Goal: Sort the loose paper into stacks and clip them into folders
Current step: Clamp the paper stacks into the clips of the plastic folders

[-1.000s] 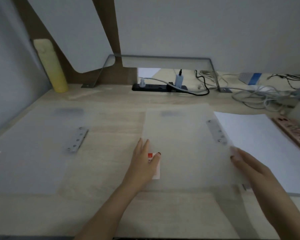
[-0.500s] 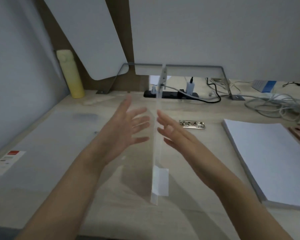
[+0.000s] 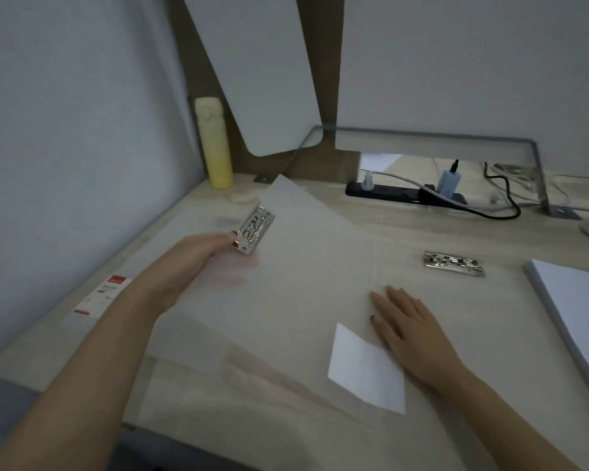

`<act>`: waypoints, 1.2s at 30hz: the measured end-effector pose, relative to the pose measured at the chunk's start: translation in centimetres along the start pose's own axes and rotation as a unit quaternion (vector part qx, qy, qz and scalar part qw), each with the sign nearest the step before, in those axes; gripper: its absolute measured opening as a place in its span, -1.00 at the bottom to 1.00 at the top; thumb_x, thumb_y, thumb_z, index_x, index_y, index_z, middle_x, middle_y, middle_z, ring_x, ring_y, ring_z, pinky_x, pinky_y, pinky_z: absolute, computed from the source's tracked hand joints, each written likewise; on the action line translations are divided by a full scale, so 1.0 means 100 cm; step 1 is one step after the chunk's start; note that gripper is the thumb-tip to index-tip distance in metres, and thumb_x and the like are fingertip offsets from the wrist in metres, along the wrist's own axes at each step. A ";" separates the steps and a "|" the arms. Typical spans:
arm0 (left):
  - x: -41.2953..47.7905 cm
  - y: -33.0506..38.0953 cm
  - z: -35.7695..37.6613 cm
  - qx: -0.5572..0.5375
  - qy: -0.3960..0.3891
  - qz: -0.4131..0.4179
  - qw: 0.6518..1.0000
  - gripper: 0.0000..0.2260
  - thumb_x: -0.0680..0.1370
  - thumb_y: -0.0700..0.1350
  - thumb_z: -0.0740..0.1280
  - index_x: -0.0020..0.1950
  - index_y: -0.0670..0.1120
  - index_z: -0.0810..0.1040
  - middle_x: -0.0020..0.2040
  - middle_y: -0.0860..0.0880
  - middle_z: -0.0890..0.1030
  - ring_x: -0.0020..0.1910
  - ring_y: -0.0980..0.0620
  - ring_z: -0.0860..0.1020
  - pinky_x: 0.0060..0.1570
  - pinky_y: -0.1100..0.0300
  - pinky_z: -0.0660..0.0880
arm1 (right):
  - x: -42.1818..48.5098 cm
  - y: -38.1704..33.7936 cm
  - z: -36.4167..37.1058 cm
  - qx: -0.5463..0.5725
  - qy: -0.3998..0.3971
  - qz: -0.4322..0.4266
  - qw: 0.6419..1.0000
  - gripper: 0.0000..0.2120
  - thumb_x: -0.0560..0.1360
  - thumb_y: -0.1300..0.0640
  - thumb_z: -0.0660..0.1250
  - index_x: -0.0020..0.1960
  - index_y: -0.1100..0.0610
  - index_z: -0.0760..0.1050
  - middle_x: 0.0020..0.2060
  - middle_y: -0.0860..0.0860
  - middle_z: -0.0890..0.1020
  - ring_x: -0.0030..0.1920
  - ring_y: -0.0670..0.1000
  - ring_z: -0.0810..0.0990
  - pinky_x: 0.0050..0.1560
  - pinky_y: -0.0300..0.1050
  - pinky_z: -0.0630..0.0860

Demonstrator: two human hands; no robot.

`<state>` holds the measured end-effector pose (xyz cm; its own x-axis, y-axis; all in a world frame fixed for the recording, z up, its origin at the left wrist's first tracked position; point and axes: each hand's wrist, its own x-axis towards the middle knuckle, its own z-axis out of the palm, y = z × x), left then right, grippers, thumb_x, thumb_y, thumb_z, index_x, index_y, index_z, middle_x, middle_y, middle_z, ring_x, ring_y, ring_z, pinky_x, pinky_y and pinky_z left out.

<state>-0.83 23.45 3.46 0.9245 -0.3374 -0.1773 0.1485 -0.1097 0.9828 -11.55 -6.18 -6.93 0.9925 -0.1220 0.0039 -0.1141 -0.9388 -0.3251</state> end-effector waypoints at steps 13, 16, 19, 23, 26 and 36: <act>0.007 -0.060 -0.015 -0.065 0.035 -0.113 0.991 -0.79 0.59 -0.27 0.13 0.03 -0.24 0.56 -0.27 -0.02 0.71 -0.28 0.18 0.67 -0.32 0.42 0.54 | 0.005 0.002 0.014 -0.051 0.044 -0.016 0.998 -0.25 0.36 -0.28 -0.36 0.48 -0.13 0.09 0.52 -0.05 0.11 0.52 -0.05 0.01 0.49 -0.12 -0.09; 0.007 -0.065 -0.017 -0.067 0.039 -0.099 0.992 -0.78 0.59 -0.29 0.14 0.12 -0.26 0.54 -0.22 0.01 0.71 -0.24 0.19 0.67 -0.30 0.45 0.52 | 0.005 0.003 0.014 -0.064 0.048 -0.021 0.997 -0.26 0.37 -0.27 -0.36 0.48 -0.13 0.09 0.51 -0.05 0.12 0.52 -0.04 0.02 0.48 -0.13 -0.09; 0.010 -0.059 -0.016 -0.078 0.023 -0.072 0.994 -0.74 0.61 -0.16 0.14 0.25 -0.14 0.50 -0.02 -0.04 0.69 -0.12 0.14 0.67 -0.20 0.41 0.54 | 0.005 0.004 0.015 -0.060 0.048 -0.020 0.997 -0.27 0.38 -0.27 -0.35 0.48 -0.13 0.09 0.51 -0.05 0.12 0.52 -0.04 0.02 0.48 -0.13 -0.10; 0.019 -0.046 -0.011 0.025 0.042 -0.113 0.992 -0.59 0.54 0.24 0.14 0.23 0.04 0.50 0.09 -0.05 0.63 0.00 0.18 0.58 0.16 0.31 0.29 | 0.005 0.005 0.016 -0.058 0.046 -0.023 0.997 -0.28 0.38 -0.27 -0.34 0.48 -0.13 0.09 0.51 -0.04 0.12 0.52 -0.04 0.03 0.49 -0.11 -0.09; 0.031 -0.035 -0.001 0.057 0.114 -0.138 0.982 -0.43 0.47 0.33 0.18 0.20 -0.11 0.47 0.09 -0.01 0.53 -0.01 0.07 0.50 0.02 0.22 0.35 | 0.004 0.004 0.017 -0.054 0.050 -0.023 0.997 -0.29 0.39 -0.26 -0.32 0.47 -0.12 0.12 0.50 -0.04 0.16 0.52 -0.03 0.05 0.48 -0.11 -0.08; 0.064 -0.025 0.023 0.134 0.186 -0.032 0.973 -0.90 0.58 -0.11 0.23 0.02 -0.09 0.51 -0.16 -0.03 0.50 -0.27 0.14 0.49 -0.34 0.41 0.39 | 0.004 0.002 0.017 -0.057 0.069 -0.030 0.996 -0.31 0.45 -0.30 -0.33 0.46 -0.10 0.17 0.48 0.01 0.23 0.50 0.01 0.14 0.44 -0.17 -0.09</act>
<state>3.90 19.40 -0.22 0.9869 0.0337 -0.1580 0.1590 -0.3759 0.9129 -11.12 -5.92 -8.57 0.9832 -0.1002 0.1525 -0.0665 -0.9751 -0.2115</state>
